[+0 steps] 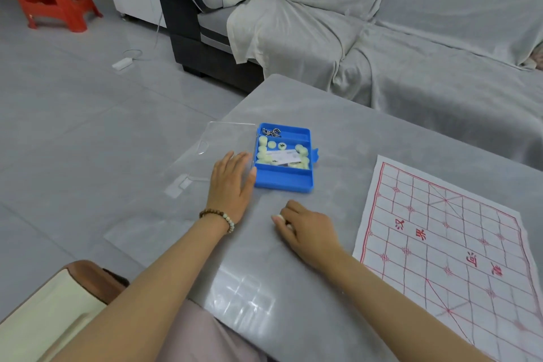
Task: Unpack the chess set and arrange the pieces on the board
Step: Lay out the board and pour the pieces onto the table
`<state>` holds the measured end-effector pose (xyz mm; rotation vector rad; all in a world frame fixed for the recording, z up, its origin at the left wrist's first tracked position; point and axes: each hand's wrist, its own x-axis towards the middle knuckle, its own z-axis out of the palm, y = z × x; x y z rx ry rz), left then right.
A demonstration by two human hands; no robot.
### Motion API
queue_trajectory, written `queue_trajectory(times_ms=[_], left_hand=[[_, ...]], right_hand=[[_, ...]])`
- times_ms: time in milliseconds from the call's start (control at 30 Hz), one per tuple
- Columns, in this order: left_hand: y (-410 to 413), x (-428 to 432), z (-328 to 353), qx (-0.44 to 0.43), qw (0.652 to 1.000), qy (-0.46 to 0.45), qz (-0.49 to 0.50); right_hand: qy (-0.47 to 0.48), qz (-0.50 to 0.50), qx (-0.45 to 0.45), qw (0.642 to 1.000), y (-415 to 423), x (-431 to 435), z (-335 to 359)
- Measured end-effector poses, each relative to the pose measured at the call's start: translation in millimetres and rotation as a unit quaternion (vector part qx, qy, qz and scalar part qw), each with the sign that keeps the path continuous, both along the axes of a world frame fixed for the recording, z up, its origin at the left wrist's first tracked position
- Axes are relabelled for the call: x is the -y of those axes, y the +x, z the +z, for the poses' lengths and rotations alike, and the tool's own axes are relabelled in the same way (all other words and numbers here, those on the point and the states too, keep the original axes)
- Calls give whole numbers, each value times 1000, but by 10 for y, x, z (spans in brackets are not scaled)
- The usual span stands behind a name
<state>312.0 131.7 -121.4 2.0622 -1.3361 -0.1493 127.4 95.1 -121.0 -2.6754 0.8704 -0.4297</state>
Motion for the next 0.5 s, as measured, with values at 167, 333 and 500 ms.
queue_trajectory(times_ms=[167, 333, 500], left_hand=[[-402, -214, 4, -81, 995, 1, -64], [-616, -381, 33, -88, 989, 19, -114], [-842, -326, -85, 51, 969, 127, -203]], right_hand=[[-3, -42, 21, 999, -29, 17, -31], [126, -20, 94, 987, -210, 102, -10], [228, -79, 182, 953, -589, 85, 105]])
